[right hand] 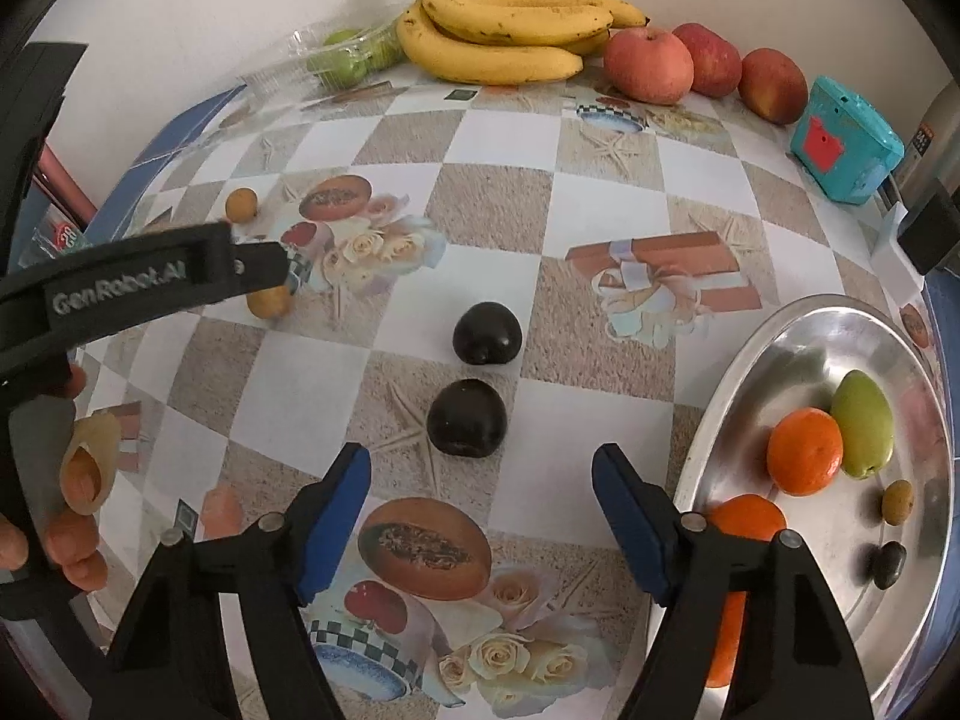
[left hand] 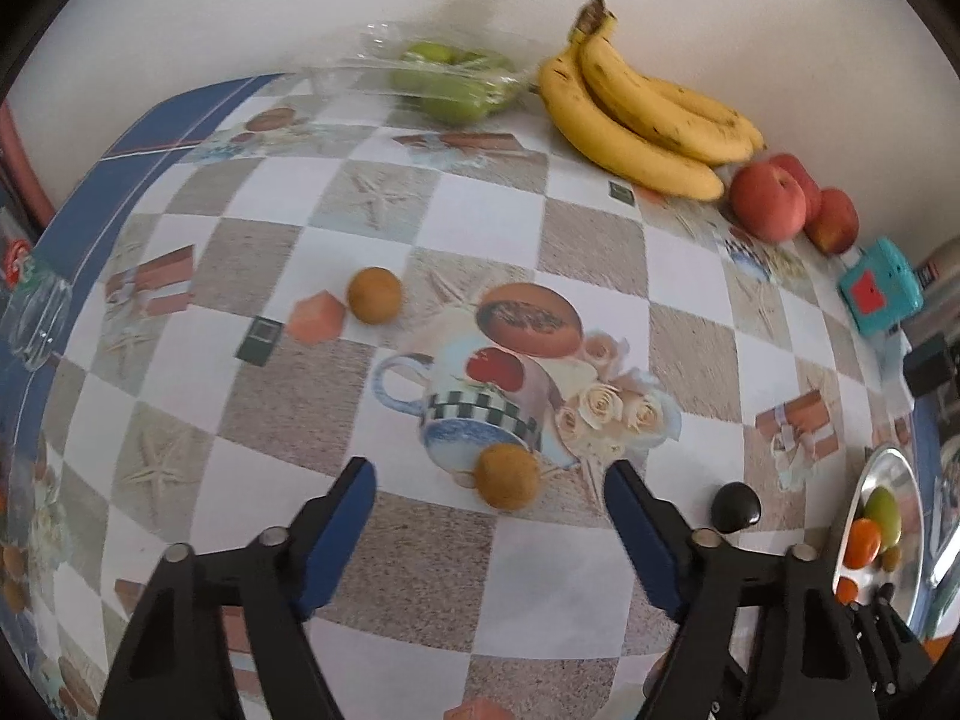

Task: Organize fruits
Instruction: 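Grasp a dark plum with the right gripper while the left gripper grasps a small brown fruit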

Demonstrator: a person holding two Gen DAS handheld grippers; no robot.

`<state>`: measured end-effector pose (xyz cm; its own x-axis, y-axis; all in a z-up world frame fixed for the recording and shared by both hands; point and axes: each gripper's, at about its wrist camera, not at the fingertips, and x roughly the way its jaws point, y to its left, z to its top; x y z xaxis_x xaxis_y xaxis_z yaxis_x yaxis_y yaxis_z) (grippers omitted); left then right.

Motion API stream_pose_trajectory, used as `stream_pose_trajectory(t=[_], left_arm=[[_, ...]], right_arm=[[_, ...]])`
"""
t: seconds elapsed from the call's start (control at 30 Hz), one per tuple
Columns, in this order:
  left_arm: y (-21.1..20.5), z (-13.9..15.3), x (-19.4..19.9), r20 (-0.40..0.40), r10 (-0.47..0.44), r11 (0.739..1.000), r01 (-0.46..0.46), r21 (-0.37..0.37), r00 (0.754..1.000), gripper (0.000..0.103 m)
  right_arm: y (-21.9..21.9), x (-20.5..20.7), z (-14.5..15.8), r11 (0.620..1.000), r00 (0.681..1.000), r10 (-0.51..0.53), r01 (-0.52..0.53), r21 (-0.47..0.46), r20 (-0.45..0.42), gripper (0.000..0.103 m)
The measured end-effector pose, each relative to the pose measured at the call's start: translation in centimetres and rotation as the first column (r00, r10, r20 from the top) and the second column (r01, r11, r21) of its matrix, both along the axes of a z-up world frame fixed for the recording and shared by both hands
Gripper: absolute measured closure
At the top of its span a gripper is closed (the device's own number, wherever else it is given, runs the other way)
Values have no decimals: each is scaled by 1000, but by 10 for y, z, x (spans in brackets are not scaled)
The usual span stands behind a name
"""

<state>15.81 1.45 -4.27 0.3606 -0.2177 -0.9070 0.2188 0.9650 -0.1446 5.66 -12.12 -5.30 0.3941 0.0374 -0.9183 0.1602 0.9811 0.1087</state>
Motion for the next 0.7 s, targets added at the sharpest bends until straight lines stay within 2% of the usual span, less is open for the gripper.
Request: stream_pose_trajectory(t=[0.1,0.13,0.2,0.23,0.3,0.43,0.47,0.7], left_arm=[[-4,-2,-1,-6,-18,1000,18,-8,1000,37],[-6,-3,-1,-5,-24,1000,24,-6,1000,38],[-8,-4,-2,-5,-36,999,36,0,999,51],[-9,-5,-2,-7,-40,999,40,-1,999,54],[-9,-8,-2,-16,-42,999,42,-9,999,61],[-10,-9,-3,-17,-41,999,41,-2,999,71],[-10,-10,-3,-18,-39,999,39,-3,999,78],[-8,-10,-2,-23,-27,1000,27,-15,999,78]], right_arm=[[1,0,-1,1000,1000,4,-4,-1,5,39],[1,0,0,1000,1000,3,-2,-2,7,40],[0,1,0,1000,1000,0,0,0,8,41],[0,1,0,1000,1000,0,0,3,9,43],[0,1,1,1000,1000,1,-1,6,13,52],[-1,1,1,1000,1000,4,-4,12,17,55],[0,1,1,1000,1000,5,-5,15,18,55],[1,5,1,1000,1000,12,-13,23,27,56]])
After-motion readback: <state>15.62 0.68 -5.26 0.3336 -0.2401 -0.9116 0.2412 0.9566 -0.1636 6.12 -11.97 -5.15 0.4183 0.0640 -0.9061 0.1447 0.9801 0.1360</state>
